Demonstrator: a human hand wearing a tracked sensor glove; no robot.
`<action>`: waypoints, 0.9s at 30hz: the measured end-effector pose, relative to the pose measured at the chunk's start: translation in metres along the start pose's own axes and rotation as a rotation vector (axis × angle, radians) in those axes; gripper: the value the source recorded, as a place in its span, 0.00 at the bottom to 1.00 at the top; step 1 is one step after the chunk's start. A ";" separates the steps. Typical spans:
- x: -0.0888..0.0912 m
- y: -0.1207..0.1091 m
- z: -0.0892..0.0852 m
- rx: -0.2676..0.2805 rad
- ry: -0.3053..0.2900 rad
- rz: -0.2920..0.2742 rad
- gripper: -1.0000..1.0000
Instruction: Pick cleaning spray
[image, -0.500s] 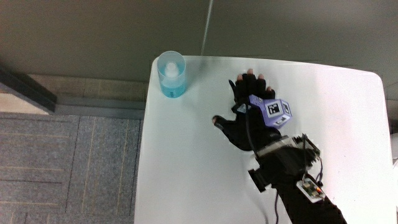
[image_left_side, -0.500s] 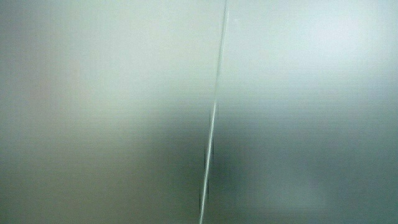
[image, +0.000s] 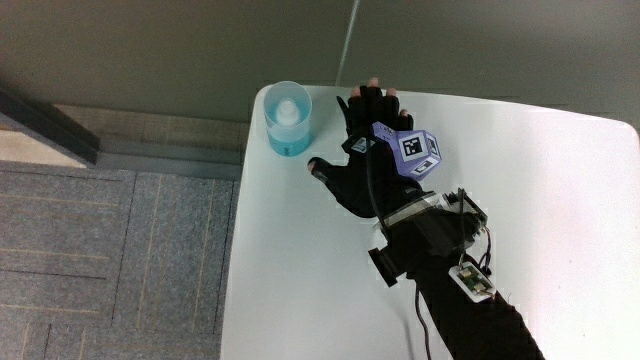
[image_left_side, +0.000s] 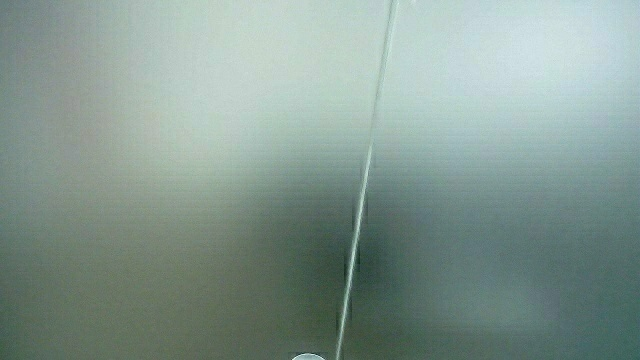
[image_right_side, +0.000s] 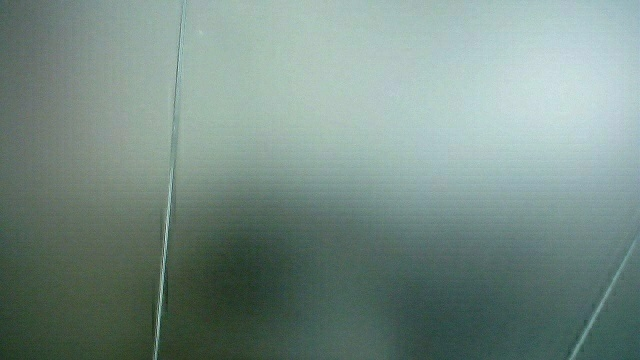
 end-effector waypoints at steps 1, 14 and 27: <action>0.006 0.002 -0.001 0.009 0.009 0.040 0.50; 0.045 0.009 -0.007 -0.109 0.588 0.141 0.50; 0.022 0.019 -0.012 -0.122 0.586 0.167 0.50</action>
